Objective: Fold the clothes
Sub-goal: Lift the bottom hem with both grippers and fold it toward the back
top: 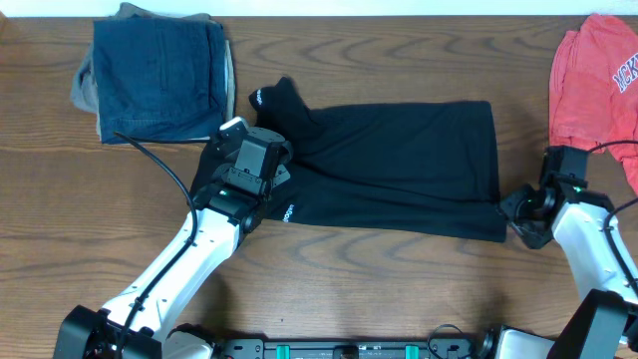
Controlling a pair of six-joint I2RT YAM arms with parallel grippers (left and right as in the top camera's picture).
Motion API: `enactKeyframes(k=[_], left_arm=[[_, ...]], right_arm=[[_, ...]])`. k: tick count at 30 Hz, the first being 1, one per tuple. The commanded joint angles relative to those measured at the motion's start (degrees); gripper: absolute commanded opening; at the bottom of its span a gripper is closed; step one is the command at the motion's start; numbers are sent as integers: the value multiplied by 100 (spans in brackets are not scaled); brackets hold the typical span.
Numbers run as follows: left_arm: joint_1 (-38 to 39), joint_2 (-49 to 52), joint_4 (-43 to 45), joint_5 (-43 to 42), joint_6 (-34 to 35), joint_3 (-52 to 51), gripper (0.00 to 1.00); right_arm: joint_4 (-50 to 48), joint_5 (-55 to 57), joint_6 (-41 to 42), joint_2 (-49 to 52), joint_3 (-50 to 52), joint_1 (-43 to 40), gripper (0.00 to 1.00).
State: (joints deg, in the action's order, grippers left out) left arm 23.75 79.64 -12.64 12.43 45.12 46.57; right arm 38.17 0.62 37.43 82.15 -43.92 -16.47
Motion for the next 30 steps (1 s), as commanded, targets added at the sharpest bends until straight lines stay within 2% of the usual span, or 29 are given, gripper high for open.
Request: enactKeyframes(k=[1, 6, 8, 12, 17, 22, 26, 30], left_arm=[[7, 11, -15, 138, -55, 55, 6], [7, 11, -39, 138, -55, 55, 6], [7, 11, -63, 138, -55, 55, 6], [7, 11, -103, 138, -55, 55, 6], [7, 11, -103, 138, -55, 55, 6], [7, 9, -107, 127, -57, 55, 6], [7, -142, -131, -369, -299, 59, 6], [7, -483, -153, -487, -520, 61, 6]], right_arm=[[-219, -339, -697, 37, -74, -52, 56], [-332, -522, -883, 66, -74, -33, 57], [-343, -522, -883, 131, -74, -35, 54], [-291, -538, -883, 341, -74, -35, 44], [-304, -538, -883, 581, -74, -35, 27], [-308, -535, -887, 581, -151, -39, 18], [-17, -490, -946, 560, -376, -42, 3], [407, -387, -942, 560, -796, -39, 1]])
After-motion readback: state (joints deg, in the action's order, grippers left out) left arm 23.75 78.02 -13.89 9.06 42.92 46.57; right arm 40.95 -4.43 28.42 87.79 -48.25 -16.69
